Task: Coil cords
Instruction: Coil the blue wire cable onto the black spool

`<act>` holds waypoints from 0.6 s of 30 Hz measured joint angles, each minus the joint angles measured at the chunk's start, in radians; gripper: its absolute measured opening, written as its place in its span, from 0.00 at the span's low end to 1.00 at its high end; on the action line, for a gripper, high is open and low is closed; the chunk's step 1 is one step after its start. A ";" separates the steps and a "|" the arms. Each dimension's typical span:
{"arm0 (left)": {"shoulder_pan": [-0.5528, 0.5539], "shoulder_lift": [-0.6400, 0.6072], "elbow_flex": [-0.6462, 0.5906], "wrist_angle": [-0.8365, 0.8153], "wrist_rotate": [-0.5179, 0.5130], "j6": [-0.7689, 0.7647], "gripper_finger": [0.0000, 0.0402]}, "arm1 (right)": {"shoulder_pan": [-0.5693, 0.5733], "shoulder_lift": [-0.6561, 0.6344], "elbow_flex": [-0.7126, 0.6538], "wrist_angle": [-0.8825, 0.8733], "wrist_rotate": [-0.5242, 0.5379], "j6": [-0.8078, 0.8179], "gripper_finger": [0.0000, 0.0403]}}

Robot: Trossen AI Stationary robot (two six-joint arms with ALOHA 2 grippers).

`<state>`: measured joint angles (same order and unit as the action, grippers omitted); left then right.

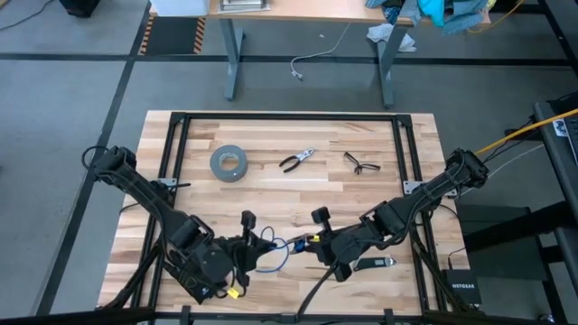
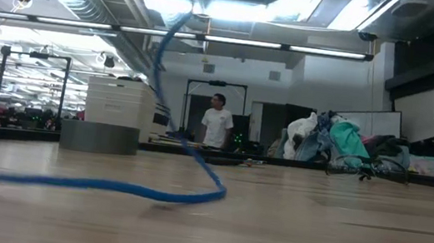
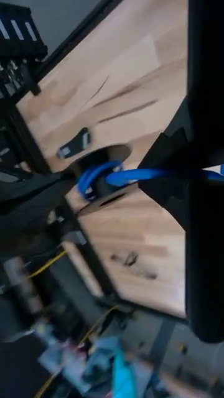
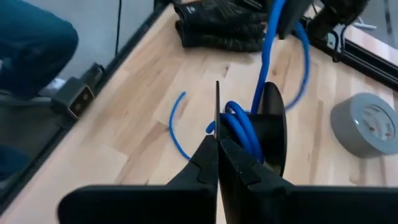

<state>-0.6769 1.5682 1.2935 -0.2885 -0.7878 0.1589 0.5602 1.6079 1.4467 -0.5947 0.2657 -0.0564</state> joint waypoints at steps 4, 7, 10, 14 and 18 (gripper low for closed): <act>0.012 0.000 0.026 0.056 -0.001 0.149 0.02 | 0.000 0.000 0.000 0.029 -0.028 -0.023 0.00; 0.031 0.001 0.027 0.112 0.001 0.254 0.01 | 0.000 0.006 0.000 0.061 -0.066 -0.037 0.00; 0.052 0.006 0.027 0.117 0.030 0.322 0.01 | -0.001 0.026 0.000 0.101 -0.112 -0.082 0.00; 0.080 0.026 0.027 0.118 0.089 0.354 0.01 | -0.005 0.056 -0.001 0.154 -0.145 -0.143 0.00; 0.102 0.054 0.027 0.152 0.126 0.377 0.01 | -0.025 0.074 -0.002 0.191 -0.208 -0.174 0.00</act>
<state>-0.5749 1.6226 1.3205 -0.1365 -0.6615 0.5357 0.5352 1.6820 1.4452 -0.4039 0.0582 -0.2301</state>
